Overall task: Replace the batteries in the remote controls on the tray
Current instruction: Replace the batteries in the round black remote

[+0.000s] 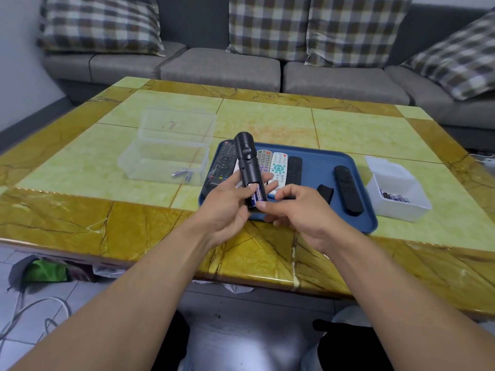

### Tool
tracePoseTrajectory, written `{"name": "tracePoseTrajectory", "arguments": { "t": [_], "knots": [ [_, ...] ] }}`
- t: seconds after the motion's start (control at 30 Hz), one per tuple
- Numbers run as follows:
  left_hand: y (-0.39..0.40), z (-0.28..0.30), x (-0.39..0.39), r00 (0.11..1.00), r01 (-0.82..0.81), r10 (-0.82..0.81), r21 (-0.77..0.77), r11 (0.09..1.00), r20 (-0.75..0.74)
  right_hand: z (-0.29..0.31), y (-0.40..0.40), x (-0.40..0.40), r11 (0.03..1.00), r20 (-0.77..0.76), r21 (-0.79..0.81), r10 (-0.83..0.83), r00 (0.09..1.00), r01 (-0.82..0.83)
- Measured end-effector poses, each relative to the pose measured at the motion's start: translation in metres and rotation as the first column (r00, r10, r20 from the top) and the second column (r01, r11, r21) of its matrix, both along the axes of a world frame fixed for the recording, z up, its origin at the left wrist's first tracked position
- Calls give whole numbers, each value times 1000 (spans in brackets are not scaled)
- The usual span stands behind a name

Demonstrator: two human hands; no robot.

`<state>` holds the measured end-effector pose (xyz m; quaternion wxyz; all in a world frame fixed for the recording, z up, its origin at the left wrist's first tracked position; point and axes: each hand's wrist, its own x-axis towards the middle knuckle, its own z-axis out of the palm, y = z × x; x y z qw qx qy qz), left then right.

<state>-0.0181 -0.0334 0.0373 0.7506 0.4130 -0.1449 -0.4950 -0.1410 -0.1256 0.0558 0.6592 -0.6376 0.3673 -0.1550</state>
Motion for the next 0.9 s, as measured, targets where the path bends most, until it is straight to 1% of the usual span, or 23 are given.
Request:
{"name": "tracePoseTrajectory", "arguments": {
  "t": [0.07,0.1,0.17,0.23,0.27,0.3,0.33,0.37,0.4,0.43,0.5,0.57,0.6,0.67,0.7,0.73,0.77,0.8,0.83,0.9],
  "knots": [
    [0,1,-3,999,12,-12,1,1000,42,-1,-1,1,997,7,78,-3,1000,2],
    [1,2,-5,997,4,-5,14,1000,73,-3,-1,1,998,-8,70,0,1000,1],
    [-1,2,-7,990,-42,33,65,997,137,-6,2,2,1000,-49,-15,3,999,-3],
    [-3,-1,-5,981,-121,100,125,985,164,-6,1,3,997,-57,-78,10,998,-14],
    [-3,-4,-3,975,-168,142,154,974,169,-5,-2,2,991,-70,-131,1,998,-10],
    [-4,-6,-1,968,-212,181,179,961,172,-5,-9,1,969,-105,-246,-35,994,8],
    [-4,-9,2,962,-244,211,196,950,174,-5,-19,-1,909,-165,-415,-102,981,25],
    [-3,-10,3,958,-261,227,204,944,175,-5,-30,-3,813,-231,-583,-184,955,16],
    [-2,-11,5,956,-266,231,207,941,178,-7,-40,-5,718,-295,-696,-253,921,-25],
    [-1,-11,5,956,-263,226,209,942,186,-11,-48,-8,665,-364,-742,-287,886,-90],
    [1,-11,5,957,-251,211,210,945,198,-20,-57,-10,642,-528,-722,-269,805,-259],
    [2,-11,5,960,-240,202,203,949,194,-28,-57,-9,636,-626,-674,-222,748,-375],
    [2,-11,5,962,-234,198,198,952,187,-30,-56,-9,645,-630,-661,-203,750,-382],
    [2,-9,7,968,-220,190,190,957,163,-30,-56,-8,689,-579,-653,-186,794,-314],
    [3,-7,8,971,-213,186,190,958,150,-28,-56,-7,691,-540,-669,-200,818,-273],
    [3,-7,8,973,-207,182,193,959,139,-27,-58,-7,672,-509,-700,-232,829,-242],
    [3,-6,9,975,-202,179,197,959,128,-26,-60,-8,646,-502,-728,-274,820,-230],
    [3,-6,9,977,-201,181,201,959,113,-25,-62,-9,631,-525,-737,-311,792,-241],
    [3,-6,10,978,-201,185,204,958,96,-25,-64,-10,629,-569,-728,-335,751,-271],
    [2,-6,11,979,-201,190,209,957,73,-27,-67,-10,656,-653,-681,-343,675,-326]
  ]
}}
